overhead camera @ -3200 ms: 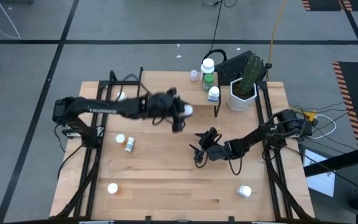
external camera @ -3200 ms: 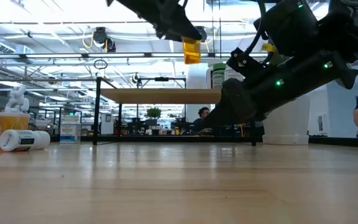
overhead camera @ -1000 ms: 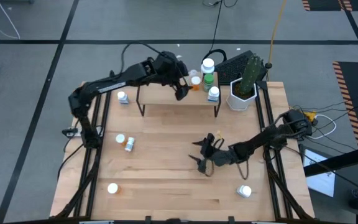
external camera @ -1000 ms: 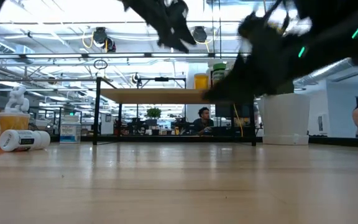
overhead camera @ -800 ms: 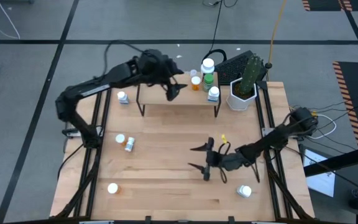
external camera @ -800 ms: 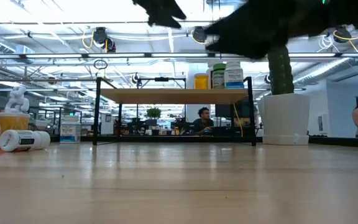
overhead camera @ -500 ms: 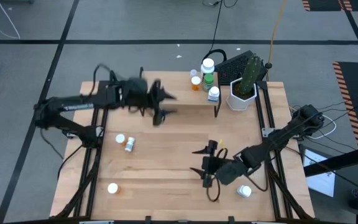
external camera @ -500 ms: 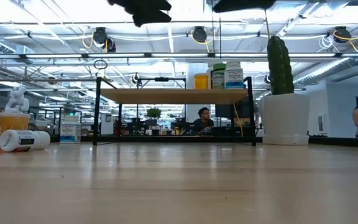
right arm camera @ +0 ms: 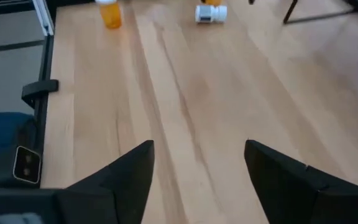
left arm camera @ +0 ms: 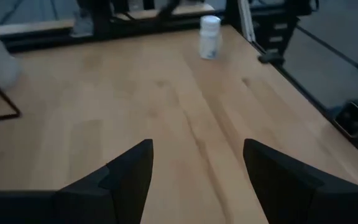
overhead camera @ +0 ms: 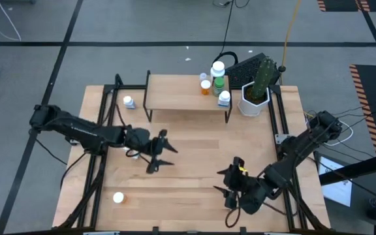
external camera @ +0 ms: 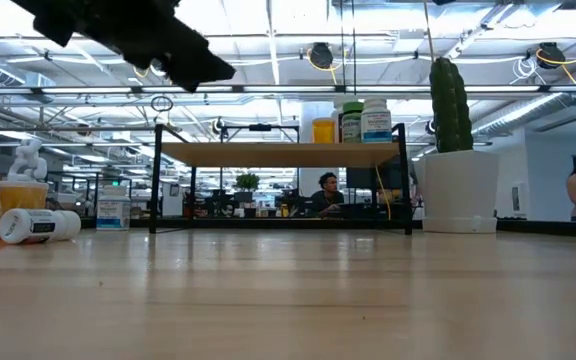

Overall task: Pick and place medicine bottles onto shelf by color
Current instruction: Put the bottom white blue pill bottle on the shelf

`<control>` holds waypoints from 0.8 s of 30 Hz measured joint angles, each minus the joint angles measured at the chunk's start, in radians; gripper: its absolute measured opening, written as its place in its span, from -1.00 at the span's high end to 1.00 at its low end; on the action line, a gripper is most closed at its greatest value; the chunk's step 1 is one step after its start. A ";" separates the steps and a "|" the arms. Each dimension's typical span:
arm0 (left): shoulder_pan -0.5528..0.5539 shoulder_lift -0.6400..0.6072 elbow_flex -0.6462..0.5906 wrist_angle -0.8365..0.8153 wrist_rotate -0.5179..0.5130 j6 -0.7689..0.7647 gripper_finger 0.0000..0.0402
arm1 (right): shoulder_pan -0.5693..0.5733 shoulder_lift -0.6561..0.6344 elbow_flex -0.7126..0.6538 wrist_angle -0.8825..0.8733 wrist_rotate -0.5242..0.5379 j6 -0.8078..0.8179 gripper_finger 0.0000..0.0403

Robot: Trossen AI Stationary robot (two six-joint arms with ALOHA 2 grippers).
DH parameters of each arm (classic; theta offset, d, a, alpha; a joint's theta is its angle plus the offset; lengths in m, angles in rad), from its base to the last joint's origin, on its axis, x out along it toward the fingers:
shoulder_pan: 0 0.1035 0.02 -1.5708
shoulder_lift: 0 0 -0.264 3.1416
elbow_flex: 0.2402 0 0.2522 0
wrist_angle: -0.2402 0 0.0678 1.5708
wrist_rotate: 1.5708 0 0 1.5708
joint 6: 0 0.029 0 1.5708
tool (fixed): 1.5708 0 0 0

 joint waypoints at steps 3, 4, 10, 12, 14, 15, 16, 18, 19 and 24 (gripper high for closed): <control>-0.028 0.014 -0.015 0.004 0.000 -0.021 -0.25 | 0.016 0.036 0.000 -0.024 -0.062 0.055 -0.12; -0.036 0.018 -0.016 0.004 0.000 -0.037 -0.25 | 0.016 0.048 0.000 -0.033 -0.102 0.076 -0.10; -0.080 0.076 -0.016 0.134 -0.001 -0.077 -0.25 | 0.013 0.043 0.000 -0.148 -0.503 0.261 -0.05; -0.087 0.101 -0.015 0.182 -0.002 -0.077 -0.25 | 0.016 0.021 0.000 -0.208 -0.575 0.331 -0.05; -0.093 0.115 -0.017 0.192 -0.001 -0.074 -0.25 | 0.024 -0.001 0.000 -0.276 -0.596 0.363 -0.04; -0.095 0.126 -0.017 0.216 -0.002 -0.073 -0.25 | 0.031 -0.006 0.000 -0.311 -0.602 0.375 -0.04; -0.094 0.137 -0.015 0.234 -0.002 -0.073 -0.25 | 0.034 -0.011 0.000 -0.350 -0.605 0.388 -0.04; -0.093 0.149 -0.015 0.230 -0.002 -0.066 -0.25 | 0.035 -0.020 0.000 -0.422 -0.636 0.409 -0.06; -0.093 0.158 -0.015 0.232 -0.002 -0.066 -0.25 | 0.036 -0.024 0.000 -0.457 -0.657 0.421 -0.07; -0.089 0.204 -0.016 0.239 -0.011 -0.065 -0.25 | 0.049 -0.025 -0.001 -0.552 -0.754 0.513 -0.25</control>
